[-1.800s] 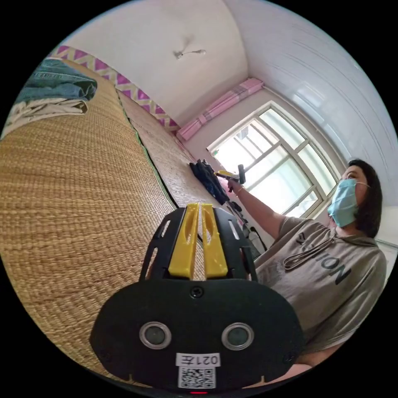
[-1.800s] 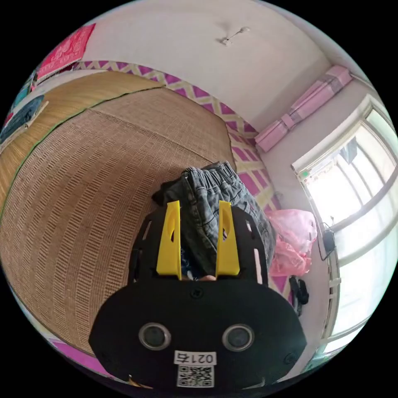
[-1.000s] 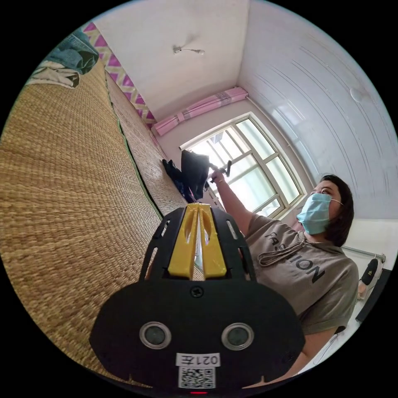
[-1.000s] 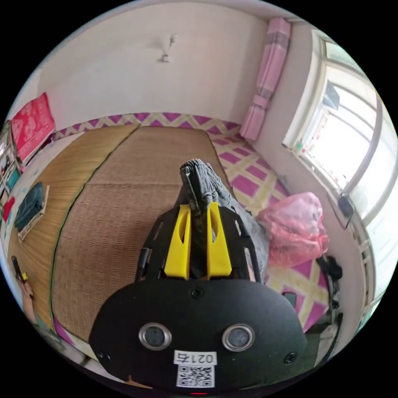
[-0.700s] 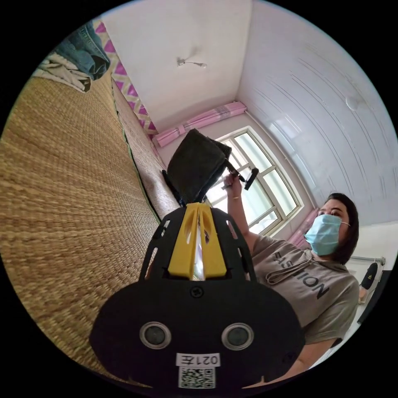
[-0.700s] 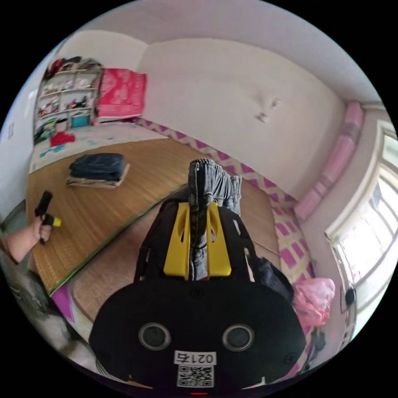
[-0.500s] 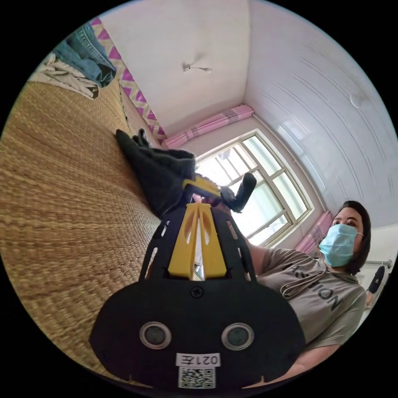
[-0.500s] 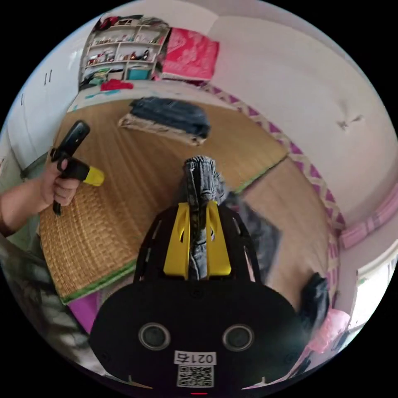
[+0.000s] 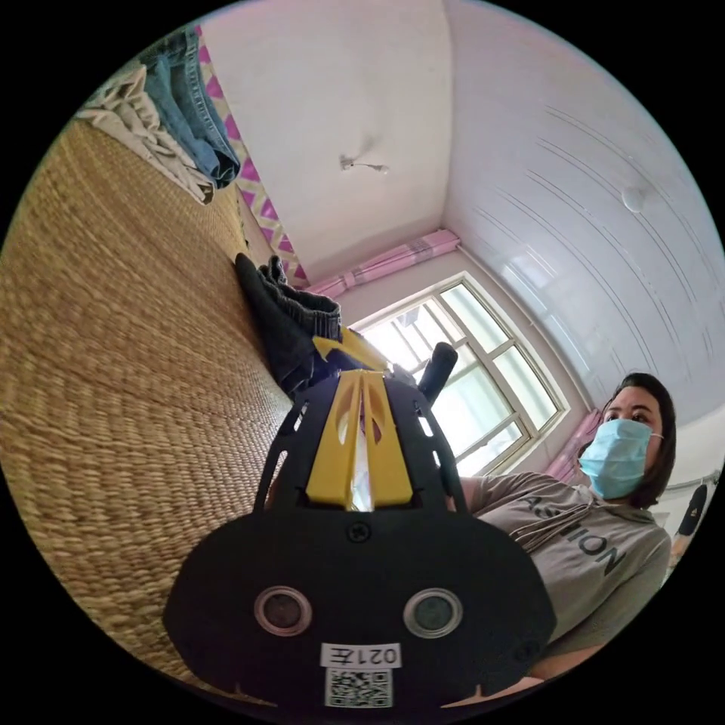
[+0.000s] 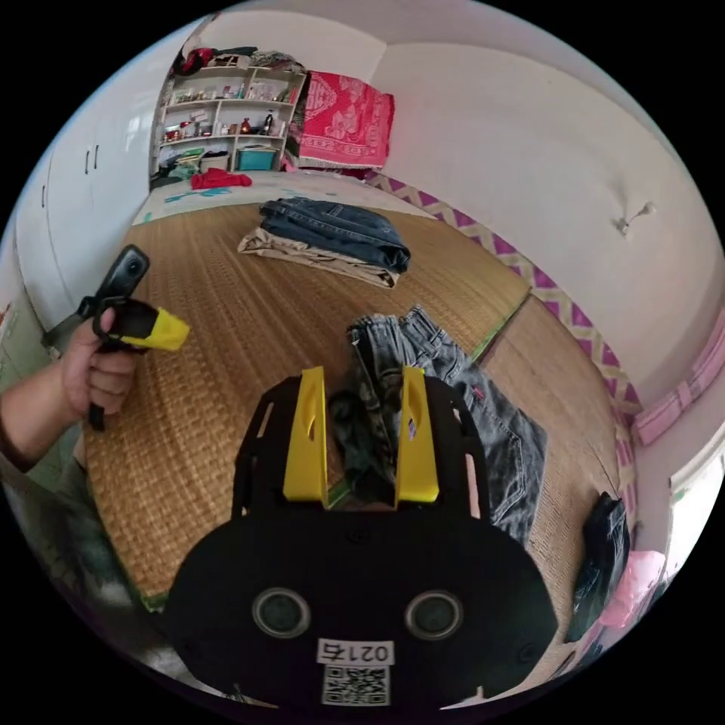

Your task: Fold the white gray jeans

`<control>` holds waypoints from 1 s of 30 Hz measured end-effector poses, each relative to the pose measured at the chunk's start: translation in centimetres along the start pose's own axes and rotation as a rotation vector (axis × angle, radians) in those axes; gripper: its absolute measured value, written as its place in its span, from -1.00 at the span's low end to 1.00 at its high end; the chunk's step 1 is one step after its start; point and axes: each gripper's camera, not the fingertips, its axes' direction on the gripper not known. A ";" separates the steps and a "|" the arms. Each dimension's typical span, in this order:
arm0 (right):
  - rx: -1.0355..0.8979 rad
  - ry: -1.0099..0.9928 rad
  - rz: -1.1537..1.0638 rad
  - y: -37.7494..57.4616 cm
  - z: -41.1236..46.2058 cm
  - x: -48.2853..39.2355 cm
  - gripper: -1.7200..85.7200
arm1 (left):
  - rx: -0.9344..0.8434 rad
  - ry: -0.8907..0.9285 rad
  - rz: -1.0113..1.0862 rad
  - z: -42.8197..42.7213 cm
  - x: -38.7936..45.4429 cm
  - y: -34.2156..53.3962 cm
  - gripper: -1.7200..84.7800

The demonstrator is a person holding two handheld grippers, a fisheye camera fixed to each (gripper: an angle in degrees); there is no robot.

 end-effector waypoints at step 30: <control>0.675 -0.256 1.218 75.0 13.7 20.9 -0.82 | -0.413 -0.318 0.323 23.7 21.5 -5.8 -0.92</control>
